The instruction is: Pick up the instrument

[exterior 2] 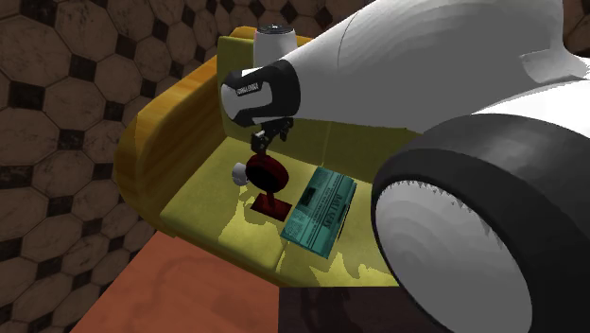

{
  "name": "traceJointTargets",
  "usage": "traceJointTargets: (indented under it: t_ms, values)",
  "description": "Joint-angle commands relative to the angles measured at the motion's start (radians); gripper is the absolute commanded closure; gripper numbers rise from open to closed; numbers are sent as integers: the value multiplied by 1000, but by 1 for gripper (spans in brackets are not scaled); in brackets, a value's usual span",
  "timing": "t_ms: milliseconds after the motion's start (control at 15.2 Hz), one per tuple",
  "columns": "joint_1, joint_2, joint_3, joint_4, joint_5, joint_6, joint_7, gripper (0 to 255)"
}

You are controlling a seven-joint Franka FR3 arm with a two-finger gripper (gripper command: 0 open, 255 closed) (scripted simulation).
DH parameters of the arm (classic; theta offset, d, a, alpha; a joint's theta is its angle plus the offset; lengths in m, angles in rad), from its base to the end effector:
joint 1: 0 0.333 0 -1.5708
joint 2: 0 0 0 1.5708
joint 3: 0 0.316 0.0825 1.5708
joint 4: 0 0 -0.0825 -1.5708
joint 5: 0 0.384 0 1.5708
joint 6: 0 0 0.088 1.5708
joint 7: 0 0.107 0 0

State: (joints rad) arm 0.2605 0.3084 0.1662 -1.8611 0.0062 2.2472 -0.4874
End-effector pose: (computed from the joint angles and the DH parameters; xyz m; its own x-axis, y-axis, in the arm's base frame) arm 0.5798 0.2568 0.3634 0.6185 0.7796 0.0977 0.7840 -0.6206 -0.0108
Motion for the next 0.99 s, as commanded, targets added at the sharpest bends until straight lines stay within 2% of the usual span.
traceJointTargets:
  t_ms: [0, 264, 924]
  values:
    - [18, 71, 9, 56, -22, 3, -20, 0]
    - [56, 202, 24, 160, -64, 6, -59, 0]
    - [62, 262, 16, 144, -76, 81, -56, 0]
